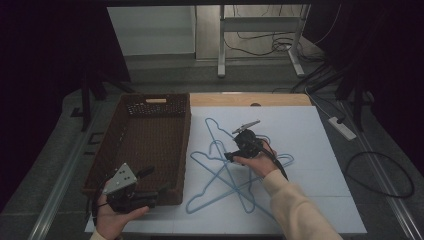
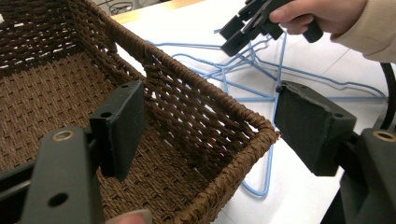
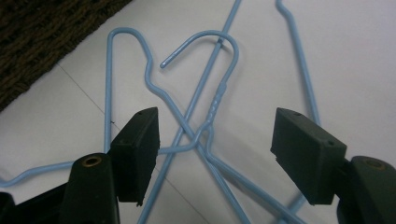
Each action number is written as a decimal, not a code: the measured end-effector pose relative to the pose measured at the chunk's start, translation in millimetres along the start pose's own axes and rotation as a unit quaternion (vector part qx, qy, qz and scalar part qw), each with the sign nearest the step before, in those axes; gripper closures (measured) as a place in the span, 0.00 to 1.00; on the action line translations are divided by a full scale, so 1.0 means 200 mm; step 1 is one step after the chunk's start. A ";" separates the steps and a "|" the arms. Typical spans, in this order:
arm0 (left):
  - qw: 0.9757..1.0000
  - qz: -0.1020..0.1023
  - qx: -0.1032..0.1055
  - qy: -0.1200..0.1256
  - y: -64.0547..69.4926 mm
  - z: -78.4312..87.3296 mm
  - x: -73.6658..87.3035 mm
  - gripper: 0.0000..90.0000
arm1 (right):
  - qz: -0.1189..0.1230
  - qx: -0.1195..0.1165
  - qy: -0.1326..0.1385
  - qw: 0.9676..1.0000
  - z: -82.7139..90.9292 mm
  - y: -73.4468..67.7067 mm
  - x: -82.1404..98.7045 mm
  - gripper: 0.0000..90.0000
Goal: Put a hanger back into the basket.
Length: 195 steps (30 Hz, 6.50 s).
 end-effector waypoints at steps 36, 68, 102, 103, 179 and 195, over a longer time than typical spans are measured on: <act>1.000 -0.002 -0.001 0.000 0.00 0.00 0.00 0.29 | -0.083 0.007 -0.072 0.994 -0.23 0.02 -0.03 0.88; 1.000 -0.003 -0.004 -0.001 0.00 0.00 -0.01 0.29 | -0.078 -0.070 0.134 0.985 0.27 0.06 0.05 0.96; 0.999 0.001 0.026 -0.025 0.09 -0.10 -0.09 0.31 | -0.060 -0.084 0.238 0.966 0.58 -0.01 0.10 0.96; 0.999 0.000 0.030 -0.029 0.10 -0.12 -0.11 0.31 | -0.058 -0.085 0.240 0.965 0.59 -0.01 0.09 0.96; 0.994 0.027 0.100 -0.043 0.11 -0.31 -0.40 0.95 | -0.022 -0.045 0.286 0.957 0.68 0.06 0.46 0.30; 0.999 0.040 0.032 -0.003 -0.19 -0.04 -0.39 0.95 | -0.031 -0.029 0.252 0.967 0.58 0.12 0.54 0.31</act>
Point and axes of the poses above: each handheld gripper's, and its own axes: z roughly backward along the jaws, x roughly out of its underside, y roughly to its right, the point moved 2 cm from there along -z, roughly forward along the jaws, and after that the axes turned 4 degrees about y, right-handed, at the moved point
